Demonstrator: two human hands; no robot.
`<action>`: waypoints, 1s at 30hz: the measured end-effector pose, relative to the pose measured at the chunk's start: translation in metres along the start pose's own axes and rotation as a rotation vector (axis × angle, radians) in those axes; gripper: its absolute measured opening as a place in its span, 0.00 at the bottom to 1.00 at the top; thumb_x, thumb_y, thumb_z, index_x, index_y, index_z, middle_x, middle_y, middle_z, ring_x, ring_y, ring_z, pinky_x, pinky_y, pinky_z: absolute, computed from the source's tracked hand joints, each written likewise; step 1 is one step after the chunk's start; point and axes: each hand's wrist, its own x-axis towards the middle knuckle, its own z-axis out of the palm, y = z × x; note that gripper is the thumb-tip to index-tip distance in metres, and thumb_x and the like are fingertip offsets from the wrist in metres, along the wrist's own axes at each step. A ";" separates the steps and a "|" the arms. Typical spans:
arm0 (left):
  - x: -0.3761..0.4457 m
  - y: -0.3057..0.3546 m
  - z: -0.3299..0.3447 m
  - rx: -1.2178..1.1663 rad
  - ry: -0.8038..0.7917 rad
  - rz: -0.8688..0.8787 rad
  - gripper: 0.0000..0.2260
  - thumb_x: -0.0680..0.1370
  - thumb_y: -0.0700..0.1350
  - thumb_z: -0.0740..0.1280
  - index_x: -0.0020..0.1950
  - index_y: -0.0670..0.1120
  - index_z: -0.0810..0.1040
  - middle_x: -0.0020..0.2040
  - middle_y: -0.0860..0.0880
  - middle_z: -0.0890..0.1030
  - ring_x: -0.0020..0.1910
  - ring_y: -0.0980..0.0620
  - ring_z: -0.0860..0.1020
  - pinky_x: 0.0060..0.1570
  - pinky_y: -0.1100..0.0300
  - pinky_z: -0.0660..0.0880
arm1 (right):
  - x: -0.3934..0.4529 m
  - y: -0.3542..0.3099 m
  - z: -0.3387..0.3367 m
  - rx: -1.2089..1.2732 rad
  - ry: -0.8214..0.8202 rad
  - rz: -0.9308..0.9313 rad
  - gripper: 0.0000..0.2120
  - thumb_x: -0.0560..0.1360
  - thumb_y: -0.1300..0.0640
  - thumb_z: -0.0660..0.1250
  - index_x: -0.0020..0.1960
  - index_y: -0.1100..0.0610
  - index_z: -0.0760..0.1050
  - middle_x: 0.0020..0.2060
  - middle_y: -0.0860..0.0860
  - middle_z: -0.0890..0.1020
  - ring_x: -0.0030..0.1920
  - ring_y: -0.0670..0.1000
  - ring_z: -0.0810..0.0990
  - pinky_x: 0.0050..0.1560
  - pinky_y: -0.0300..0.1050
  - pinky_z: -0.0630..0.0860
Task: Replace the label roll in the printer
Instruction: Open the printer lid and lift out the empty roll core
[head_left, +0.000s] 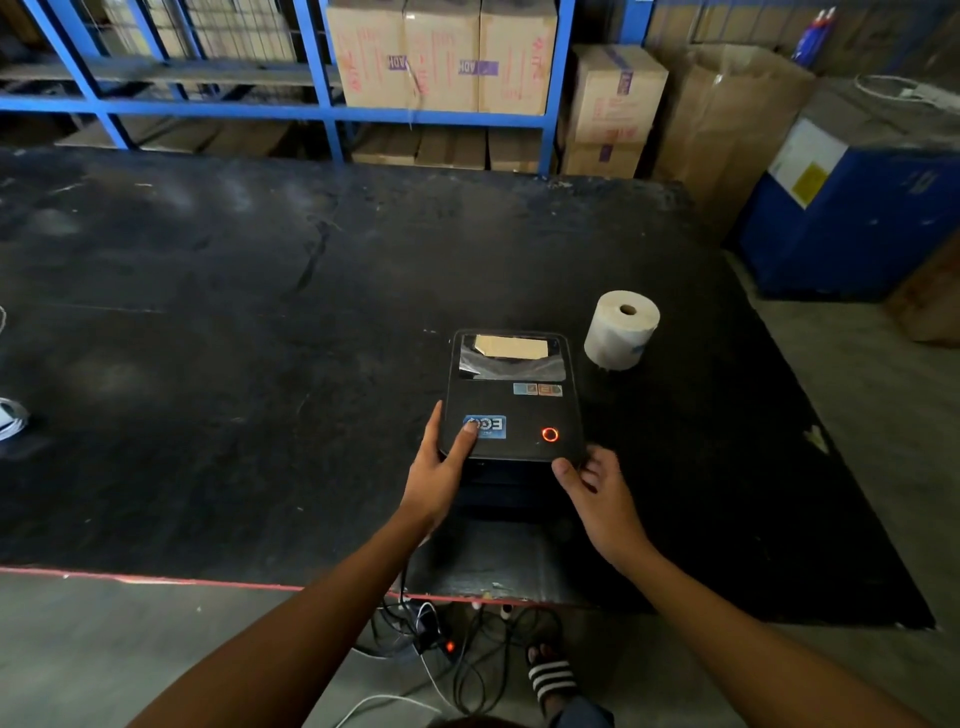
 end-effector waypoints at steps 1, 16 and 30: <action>-0.002 -0.002 -0.003 0.001 -0.058 0.002 0.40 0.75 0.60 0.68 0.80 0.59 0.49 0.72 0.51 0.70 0.62 0.59 0.76 0.57 0.66 0.76 | 0.000 0.000 -0.001 -0.039 -0.034 -0.036 0.43 0.61 0.35 0.73 0.70 0.43 0.60 0.68 0.46 0.69 0.65 0.47 0.72 0.57 0.40 0.73; 0.012 -0.030 -0.035 0.440 -0.122 0.010 0.40 0.66 0.44 0.81 0.75 0.48 0.67 0.66 0.49 0.79 0.64 0.52 0.78 0.62 0.60 0.75 | 0.017 -0.026 0.001 -0.420 -0.059 -0.313 0.34 0.72 0.46 0.70 0.73 0.36 0.58 0.77 0.49 0.57 0.73 0.45 0.56 0.73 0.51 0.60; 0.012 -0.026 -0.032 0.512 -0.085 0.034 0.45 0.68 0.40 0.80 0.79 0.43 0.59 0.69 0.43 0.76 0.58 0.60 0.73 0.42 0.86 0.67 | 0.147 -0.156 0.006 -0.070 0.269 -0.233 0.14 0.76 0.44 0.63 0.54 0.53 0.73 0.40 0.42 0.78 0.41 0.42 0.77 0.41 0.37 0.70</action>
